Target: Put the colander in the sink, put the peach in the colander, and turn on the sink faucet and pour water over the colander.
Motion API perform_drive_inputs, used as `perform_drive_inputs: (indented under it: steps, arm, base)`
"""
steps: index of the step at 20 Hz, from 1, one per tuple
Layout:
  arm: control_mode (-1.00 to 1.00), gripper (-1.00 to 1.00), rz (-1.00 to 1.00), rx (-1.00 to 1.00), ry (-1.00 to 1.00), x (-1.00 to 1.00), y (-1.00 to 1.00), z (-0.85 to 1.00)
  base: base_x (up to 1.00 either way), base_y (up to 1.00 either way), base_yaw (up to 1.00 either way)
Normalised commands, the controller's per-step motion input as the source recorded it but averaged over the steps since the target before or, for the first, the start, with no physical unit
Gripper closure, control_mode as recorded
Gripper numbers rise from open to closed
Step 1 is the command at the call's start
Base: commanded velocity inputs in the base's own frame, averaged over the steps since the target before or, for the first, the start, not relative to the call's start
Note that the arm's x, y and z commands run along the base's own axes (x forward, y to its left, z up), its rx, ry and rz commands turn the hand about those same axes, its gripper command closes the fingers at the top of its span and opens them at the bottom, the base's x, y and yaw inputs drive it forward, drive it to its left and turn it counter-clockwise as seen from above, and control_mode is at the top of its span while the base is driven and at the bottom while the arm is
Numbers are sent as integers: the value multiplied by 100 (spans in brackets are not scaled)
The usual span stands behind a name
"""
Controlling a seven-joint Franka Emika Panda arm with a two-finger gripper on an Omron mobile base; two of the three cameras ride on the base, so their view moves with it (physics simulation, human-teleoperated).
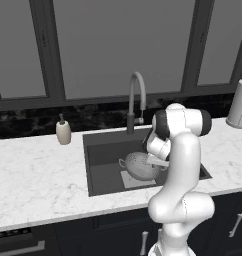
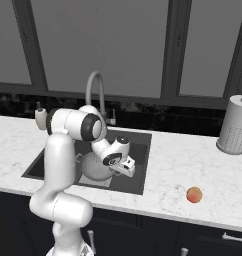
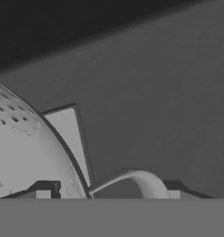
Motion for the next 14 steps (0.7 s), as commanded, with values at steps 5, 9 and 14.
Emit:
perform_drive_inputs:
  steps: [5, 9, 14]
  arm:
    - [-100, -100, 0, 0, 0, 0, 0, 0]
    - [-100, -100, 0, 0, 0, 0, 0, 0]
    - [-100, -100, 0, 0, -3, -1, 0, 15]
  base:
    - [0, 0, 0]
    - [0, 0, 0]
    - [0, 0, 0]
